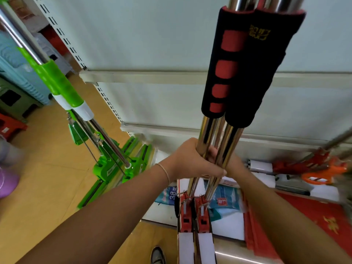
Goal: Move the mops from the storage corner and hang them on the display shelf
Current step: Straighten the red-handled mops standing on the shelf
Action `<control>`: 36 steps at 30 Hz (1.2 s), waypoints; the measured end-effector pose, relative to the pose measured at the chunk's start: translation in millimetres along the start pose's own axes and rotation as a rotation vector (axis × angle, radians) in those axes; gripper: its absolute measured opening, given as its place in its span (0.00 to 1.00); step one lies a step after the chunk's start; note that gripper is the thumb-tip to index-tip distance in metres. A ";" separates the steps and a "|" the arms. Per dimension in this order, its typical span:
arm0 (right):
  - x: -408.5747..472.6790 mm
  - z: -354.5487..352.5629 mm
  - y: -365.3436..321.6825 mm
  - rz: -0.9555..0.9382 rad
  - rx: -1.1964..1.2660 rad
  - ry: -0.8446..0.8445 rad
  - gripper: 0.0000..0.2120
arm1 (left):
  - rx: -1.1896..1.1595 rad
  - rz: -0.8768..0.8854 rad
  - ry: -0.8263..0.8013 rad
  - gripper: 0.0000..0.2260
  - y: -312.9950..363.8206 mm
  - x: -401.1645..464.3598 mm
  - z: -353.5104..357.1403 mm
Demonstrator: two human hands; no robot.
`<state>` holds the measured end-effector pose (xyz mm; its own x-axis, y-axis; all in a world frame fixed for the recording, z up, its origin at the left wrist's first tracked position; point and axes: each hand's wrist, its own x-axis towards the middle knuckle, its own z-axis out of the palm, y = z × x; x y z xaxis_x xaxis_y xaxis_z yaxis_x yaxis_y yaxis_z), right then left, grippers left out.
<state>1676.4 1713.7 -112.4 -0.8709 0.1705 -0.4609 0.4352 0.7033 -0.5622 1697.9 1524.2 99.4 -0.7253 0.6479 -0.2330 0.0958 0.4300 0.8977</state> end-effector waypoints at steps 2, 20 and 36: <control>-42.8 3.5 -2.4 -0.067 -0.134 -0.181 0.11 | 0.001 0.000 0.010 0.10 -1.0 1.8 2.5; -154.3 53.5 1.3 0.161 0.346 0.176 0.12 | -0.261 0.058 -0.151 0.08 9.0 3.4 17.9; -225.3 43.5 53.3 0.304 0.270 0.301 0.12 | 0.197 0.047 -0.307 0.05 -47.1 42.4 38.2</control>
<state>1905.8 1682.8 -68.4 -0.7052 0.5596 -0.4354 0.6884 0.3936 -0.6092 1688.7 1555.4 33.0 -0.4813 0.8156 -0.3212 0.2753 0.4886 0.8280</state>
